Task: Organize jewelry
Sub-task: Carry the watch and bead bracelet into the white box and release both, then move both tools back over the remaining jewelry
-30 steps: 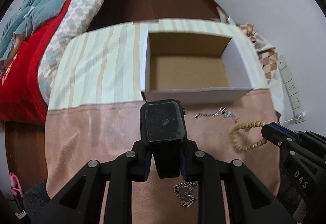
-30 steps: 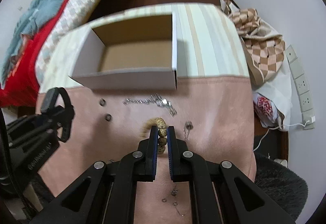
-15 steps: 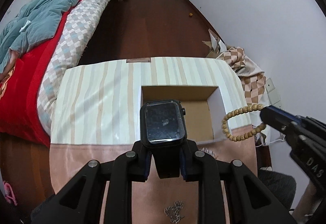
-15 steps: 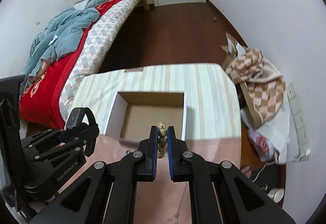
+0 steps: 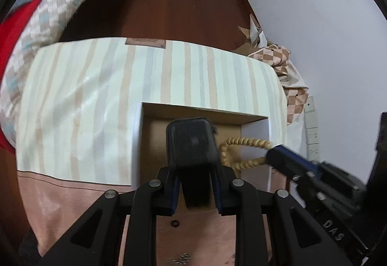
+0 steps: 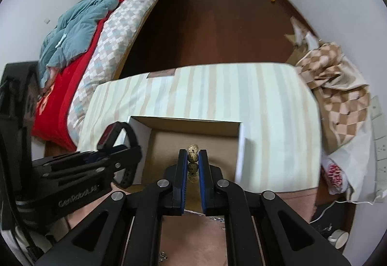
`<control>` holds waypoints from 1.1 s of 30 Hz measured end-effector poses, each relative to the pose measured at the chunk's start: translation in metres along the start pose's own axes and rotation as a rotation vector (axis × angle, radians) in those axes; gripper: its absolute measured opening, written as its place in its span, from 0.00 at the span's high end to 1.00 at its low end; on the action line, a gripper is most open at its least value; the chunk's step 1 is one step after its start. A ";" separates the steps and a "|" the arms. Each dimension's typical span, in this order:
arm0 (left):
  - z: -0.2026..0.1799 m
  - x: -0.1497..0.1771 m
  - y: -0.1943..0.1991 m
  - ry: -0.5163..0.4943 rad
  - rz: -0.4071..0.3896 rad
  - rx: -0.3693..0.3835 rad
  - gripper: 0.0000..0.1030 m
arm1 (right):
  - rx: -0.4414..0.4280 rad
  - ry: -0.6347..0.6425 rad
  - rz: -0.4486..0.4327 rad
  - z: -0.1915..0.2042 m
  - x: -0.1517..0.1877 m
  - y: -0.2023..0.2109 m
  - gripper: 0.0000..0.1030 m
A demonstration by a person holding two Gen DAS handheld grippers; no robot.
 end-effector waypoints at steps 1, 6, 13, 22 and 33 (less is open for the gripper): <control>-0.001 -0.001 0.001 0.003 -0.002 0.004 0.79 | -0.012 -0.003 0.012 0.000 0.000 -0.003 0.91; -0.003 -0.006 0.015 -0.005 -0.048 -0.021 0.34 | -0.059 -0.022 0.056 -0.006 0.002 -0.007 0.75; 0.020 0.001 0.021 -0.038 -0.084 -0.176 0.10 | 0.055 -0.034 0.034 -0.025 0.015 0.007 0.40; 0.045 0.019 0.032 -0.105 -0.187 -0.365 0.01 | 0.305 0.013 0.026 -0.039 0.043 0.002 0.08; 0.044 0.032 0.082 -0.096 -0.290 -0.390 0.01 | 0.349 -0.009 -0.054 -0.027 0.051 0.034 0.05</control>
Point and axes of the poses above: each gripper's, at about its wrist camera, not at the fingertips, and y roughly against the way its jaws point, z to its left, x to its underside, the point moved 9 cm from there along -y, roughly the way its jaws point
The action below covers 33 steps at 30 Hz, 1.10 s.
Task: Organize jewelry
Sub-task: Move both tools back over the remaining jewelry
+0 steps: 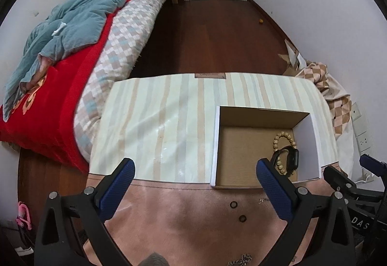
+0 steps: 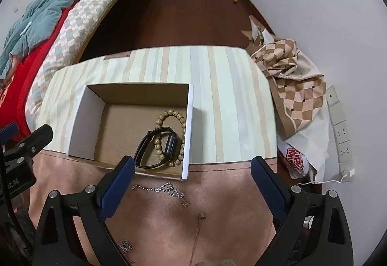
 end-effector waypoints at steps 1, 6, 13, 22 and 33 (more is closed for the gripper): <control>0.001 0.001 0.004 0.001 -0.006 -0.003 0.01 | 0.000 -0.004 -0.010 0.000 0.001 0.006 0.05; 0.007 0.006 0.040 -0.001 -0.065 -0.016 0.01 | 0.031 -0.012 -0.067 -0.003 0.006 0.039 0.05; 0.009 0.021 0.080 -0.006 -0.109 -0.014 0.01 | 0.051 -0.018 -0.143 -0.003 0.019 0.087 0.05; 0.009 0.047 0.110 -0.005 -0.129 0.004 0.01 | 0.012 -0.037 -0.183 -0.002 0.045 0.125 0.05; -0.013 0.160 0.033 -0.021 0.107 0.058 0.01 | -0.028 -0.127 0.018 -0.035 0.157 0.066 0.06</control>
Point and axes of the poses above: each gripper's, at about its wrist camera, not at the fingertips, and y roughly against the way its jaws point, z to its left, x to its underside, the point moved 9 cm from there along -y, roughly the way its jaws point
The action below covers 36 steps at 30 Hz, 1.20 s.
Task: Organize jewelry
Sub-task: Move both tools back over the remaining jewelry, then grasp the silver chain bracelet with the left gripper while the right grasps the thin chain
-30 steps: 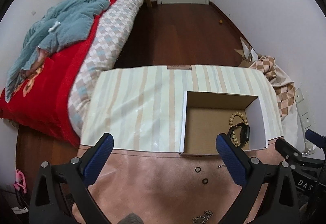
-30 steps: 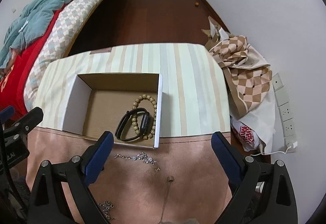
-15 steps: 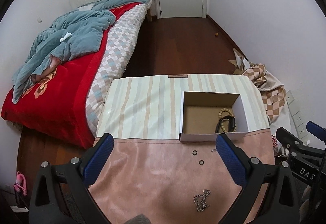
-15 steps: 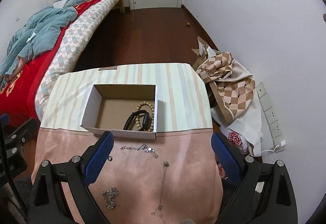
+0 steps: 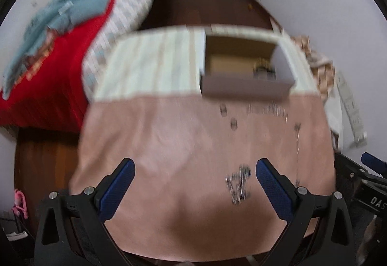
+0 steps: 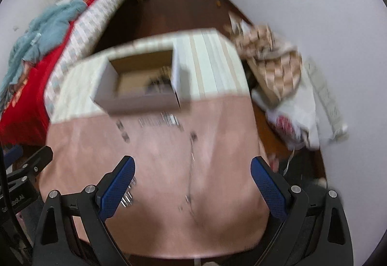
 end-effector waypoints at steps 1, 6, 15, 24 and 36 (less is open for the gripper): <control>-0.003 0.006 -0.008 -0.001 0.024 0.014 0.01 | -0.006 -0.012 0.028 -0.005 0.012 -0.011 0.09; -0.031 0.034 -0.057 -0.026 0.128 0.083 0.21 | -0.023 -0.048 0.098 -0.026 0.047 -0.049 0.28; -0.066 0.041 -0.083 -0.098 0.129 0.098 0.61 | -0.024 -0.080 0.109 -0.048 0.060 -0.071 0.29; -0.071 0.039 -0.068 -0.092 0.081 0.151 1.00 | -0.079 -0.125 0.145 -0.052 0.071 -0.076 0.34; -0.037 0.027 -0.038 -0.038 0.040 0.214 1.00 | -0.074 0.026 0.120 -0.003 0.078 -0.093 0.51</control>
Point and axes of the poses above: each gripper's, at about its wrist camera, not at the fingertips, and y roughly against the way its jaws point, z to its left, x to its underside, the point moved 9 cm from there along -y, roughly the way its jaws point
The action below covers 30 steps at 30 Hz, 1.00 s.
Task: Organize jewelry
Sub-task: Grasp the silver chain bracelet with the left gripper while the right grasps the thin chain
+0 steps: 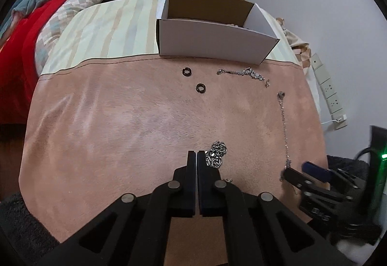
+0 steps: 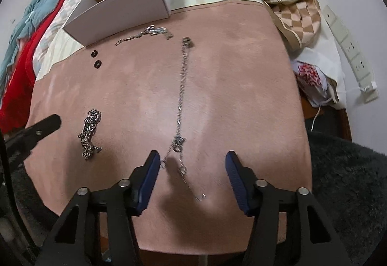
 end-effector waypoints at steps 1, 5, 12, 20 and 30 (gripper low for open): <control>0.001 0.001 0.000 0.000 0.010 0.008 1.00 | 0.023 0.024 -0.019 0.003 -0.002 -0.001 0.54; 0.010 0.017 -0.011 0.078 0.086 0.043 0.95 | 0.074 0.077 -0.049 0.010 -0.003 -0.006 0.94; 0.004 0.031 -0.030 0.091 0.140 0.077 0.45 | 0.012 0.027 -0.063 0.004 0.001 0.002 0.98; -0.014 0.024 -0.042 -0.028 0.110 -0.014 0.44 | -0.016 0.008 -0.088 0.003 0.000 0.012 0.98; -0.017 0.011 -0.042 -0.014 0.072 0.053 1.00 | -0.043 -0.029 -0.092 -0.001 -0.006 0.019 0.98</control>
Point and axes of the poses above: each gripper's, at about its wrist camera, not at the fingertips, and y roughly against the way its jaws point, z to its left, x to its underside, the point moved 9 cm from there along -y, roughly the way its jaws point
